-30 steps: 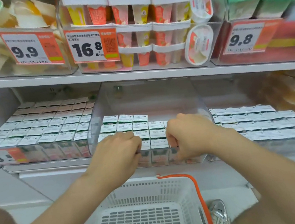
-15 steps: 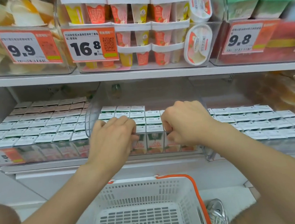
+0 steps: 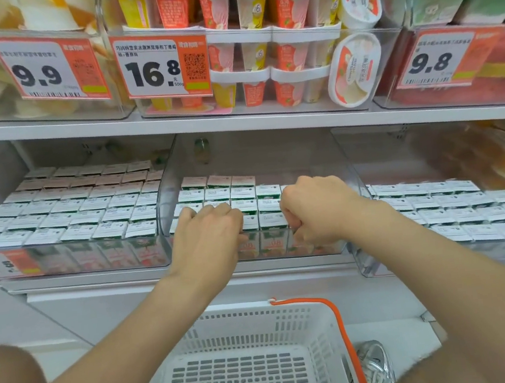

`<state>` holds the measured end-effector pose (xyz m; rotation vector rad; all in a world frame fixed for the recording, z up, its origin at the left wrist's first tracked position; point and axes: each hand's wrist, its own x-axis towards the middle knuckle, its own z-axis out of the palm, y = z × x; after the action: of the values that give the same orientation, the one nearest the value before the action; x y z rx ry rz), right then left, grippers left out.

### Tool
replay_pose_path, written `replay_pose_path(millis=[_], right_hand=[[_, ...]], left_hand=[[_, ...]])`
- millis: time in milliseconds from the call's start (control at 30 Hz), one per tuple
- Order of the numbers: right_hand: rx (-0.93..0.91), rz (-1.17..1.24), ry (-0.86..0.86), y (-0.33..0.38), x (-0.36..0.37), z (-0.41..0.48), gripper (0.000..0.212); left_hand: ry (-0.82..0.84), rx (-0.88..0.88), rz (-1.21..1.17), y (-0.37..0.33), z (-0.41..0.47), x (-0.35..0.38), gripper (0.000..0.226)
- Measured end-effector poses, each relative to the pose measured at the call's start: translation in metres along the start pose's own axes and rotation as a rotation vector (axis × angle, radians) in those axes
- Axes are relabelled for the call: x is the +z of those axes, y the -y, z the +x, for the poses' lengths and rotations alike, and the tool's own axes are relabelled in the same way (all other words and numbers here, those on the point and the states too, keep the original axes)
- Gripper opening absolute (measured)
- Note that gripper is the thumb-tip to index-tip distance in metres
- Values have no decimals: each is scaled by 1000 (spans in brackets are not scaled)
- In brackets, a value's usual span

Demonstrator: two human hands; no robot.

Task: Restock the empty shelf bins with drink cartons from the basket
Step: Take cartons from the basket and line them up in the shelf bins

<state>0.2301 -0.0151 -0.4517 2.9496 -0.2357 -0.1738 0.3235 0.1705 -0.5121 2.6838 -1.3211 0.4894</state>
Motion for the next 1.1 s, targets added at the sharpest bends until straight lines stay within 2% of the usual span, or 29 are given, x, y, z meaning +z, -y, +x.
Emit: replay_pose_path(millis=[100, 200, 267, 367, 467, 533, 633, 733, 867, 900, 933, 1033, 1067, 1100], right_hand=[[27, 79, -31, 4, -4, 9, 30], [69, 415, -115, 15, -3, 33, 19], [53, 504, -177, 23, -1, 54, 13], [136, 463, -136, 29, 4, 85, 33], [189, 503, -42, 38, 8, 115, 50], [170, 501, 3, 50, 8, 132, 62], [65, 526, 173, 67, 2, 152, 75], [38, 578, 367, 68, -10, 165, 71], [7, 649, 484, 64, -12, 176, 26], [-4, 692, 480, 63, -11, 178, 22], [2, 736, 477, 63, -11, 177, 28], [65, 817, 453, 66, -8, 174, 64], [81, 829, 402, 66, -5, 172, 69], [89, 850, 310, 65, -3, 168, 66]], left_hand=[[49, -2, -76, 2, 3, -9, 17], [68, -10, -147, 16, 9, -25, 32], [15, -6, -89, 32, 8, -28, 49], [-17, -74, 19, 53, 2, -30, 85], [182, -164, -3, 72, -1, -25, 127], [290, -178, -24, 83, -2, -17, 141], [339, -168, -17, 91, -3, -6, 142], [320, -157, 5, 92, -2, -1, 138], [344, -159, 7, 94, 0, -2, 138], [350, -163, 11, 94, 0, -3, 138], [355, -168, 16, 93, 1, -4, 138], [375, -199, 11, 90, 2, -7, 140], [378, -206, 8, 89, 3, -7, 140], [375, -210, 8, 89, 2, -7, 140]])
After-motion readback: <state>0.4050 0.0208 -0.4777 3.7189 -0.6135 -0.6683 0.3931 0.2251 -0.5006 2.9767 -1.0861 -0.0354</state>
